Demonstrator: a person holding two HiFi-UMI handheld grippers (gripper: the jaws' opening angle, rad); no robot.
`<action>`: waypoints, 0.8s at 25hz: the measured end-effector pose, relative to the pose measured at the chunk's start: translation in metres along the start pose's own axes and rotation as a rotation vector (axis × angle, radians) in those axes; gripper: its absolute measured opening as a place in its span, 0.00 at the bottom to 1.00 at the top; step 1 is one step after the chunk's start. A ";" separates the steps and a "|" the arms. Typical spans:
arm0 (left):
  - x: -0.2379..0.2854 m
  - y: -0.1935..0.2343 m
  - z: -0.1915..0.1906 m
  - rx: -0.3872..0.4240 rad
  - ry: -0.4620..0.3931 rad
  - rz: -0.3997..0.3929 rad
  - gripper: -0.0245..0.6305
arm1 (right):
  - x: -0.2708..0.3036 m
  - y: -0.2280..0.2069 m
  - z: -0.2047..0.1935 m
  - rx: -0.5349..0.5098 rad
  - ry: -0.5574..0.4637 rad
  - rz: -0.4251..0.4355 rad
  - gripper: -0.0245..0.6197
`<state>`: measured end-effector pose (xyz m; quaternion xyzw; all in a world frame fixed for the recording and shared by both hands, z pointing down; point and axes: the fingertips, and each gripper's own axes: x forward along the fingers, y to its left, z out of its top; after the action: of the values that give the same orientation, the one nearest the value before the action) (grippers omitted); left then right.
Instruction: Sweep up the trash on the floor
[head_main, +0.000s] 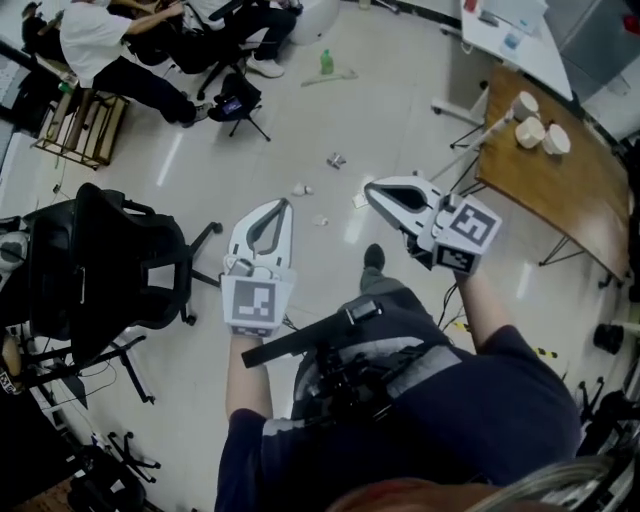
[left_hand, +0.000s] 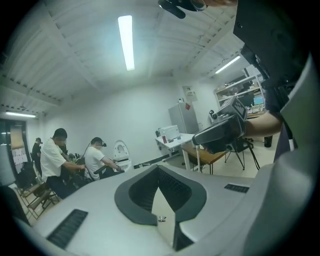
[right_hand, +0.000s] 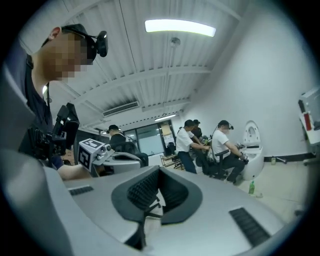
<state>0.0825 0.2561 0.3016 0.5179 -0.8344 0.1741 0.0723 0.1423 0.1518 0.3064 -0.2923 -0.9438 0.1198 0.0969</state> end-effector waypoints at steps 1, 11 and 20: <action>0.016 0.004 0.007 0.006 -0.001 -0.002 0.04 | 0.000 -0.019 0.006 -0.004 -0.017 -0.024 0.06; 0.154 0.021 0.049 0.021 0.012 -0.051 0.04 | -0.045 -0.175 0.034 0.039 -0.105 -0.250 0.07; 0.263 0.001 0.077 0.062 -0.045 -0.277 0.04 | -0.088 -0.243 0.043 0.041 -0.119 -0.497 0.07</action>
<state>-0.0328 0.0080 0.3091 0.6339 -0.7505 0.1764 0.0610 0.0743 -0.1007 0.3243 -0.0419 -0.9881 0.1286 0.0737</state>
